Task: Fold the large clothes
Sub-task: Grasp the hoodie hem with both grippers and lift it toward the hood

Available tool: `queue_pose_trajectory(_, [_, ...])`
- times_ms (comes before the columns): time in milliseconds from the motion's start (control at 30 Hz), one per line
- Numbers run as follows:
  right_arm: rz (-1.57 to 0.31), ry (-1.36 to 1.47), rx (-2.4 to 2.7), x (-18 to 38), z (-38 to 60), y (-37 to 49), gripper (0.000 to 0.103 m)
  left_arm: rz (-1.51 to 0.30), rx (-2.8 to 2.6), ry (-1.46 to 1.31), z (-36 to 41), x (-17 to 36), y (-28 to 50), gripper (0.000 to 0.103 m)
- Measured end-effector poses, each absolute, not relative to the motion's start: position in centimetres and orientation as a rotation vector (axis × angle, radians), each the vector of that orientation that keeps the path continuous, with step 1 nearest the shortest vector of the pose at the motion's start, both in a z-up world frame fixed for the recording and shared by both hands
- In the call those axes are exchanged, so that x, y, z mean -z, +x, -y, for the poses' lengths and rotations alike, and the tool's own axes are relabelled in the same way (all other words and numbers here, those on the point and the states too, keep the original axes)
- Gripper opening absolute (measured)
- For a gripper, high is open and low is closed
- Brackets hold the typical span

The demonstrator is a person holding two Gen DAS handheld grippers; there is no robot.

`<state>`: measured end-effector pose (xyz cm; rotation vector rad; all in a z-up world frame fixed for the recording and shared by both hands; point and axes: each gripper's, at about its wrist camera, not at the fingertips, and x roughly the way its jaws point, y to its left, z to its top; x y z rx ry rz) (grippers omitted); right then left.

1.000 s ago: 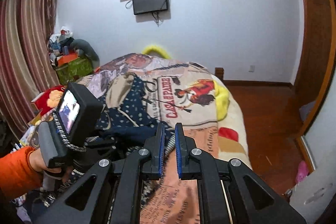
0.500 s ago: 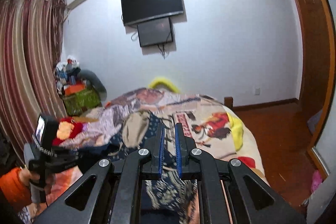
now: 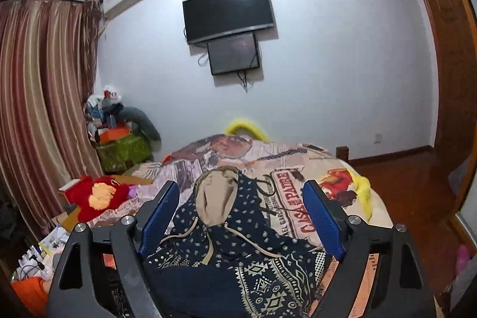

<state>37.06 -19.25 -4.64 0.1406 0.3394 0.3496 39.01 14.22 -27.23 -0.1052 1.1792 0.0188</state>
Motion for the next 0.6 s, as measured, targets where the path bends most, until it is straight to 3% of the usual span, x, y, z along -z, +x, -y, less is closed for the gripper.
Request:
queue_pose_trajectory(33, [-0.350,0.142,-0.345,4.8,19.0,37.6,0.086,-1.192,-0.015,-0.113,-14.7,27.5,38.7,0.021])
queue_pose_trajectory(67, [-0.364,0.134,-0.338,4.9,18.6,38.2,0.089,-1.202,-0.023,-0.117,-15.1,27.5,38.4,0.035])
queue_pose_trajectory(133, [-0.393,0.114,-0.338,5.3,18.3,39.4,0.090,-1.191,-0.045,-0.123,-16.0,27.0,37.5,0.052])
queue_pose_trajectory(367, [-0.563,0.053,-0.329,7.9,17.2,45.5,0.091,-1.101,-0.040,-0.164,-18.9,22.5,36.4,0.058])
queue_pose_trajectory(600, [-0.683,0.075,-0.312,9.9,16.0,52.6,0.091,-0.981,-0.065,-0.144,-18.4,18.5,43.4,0.061])
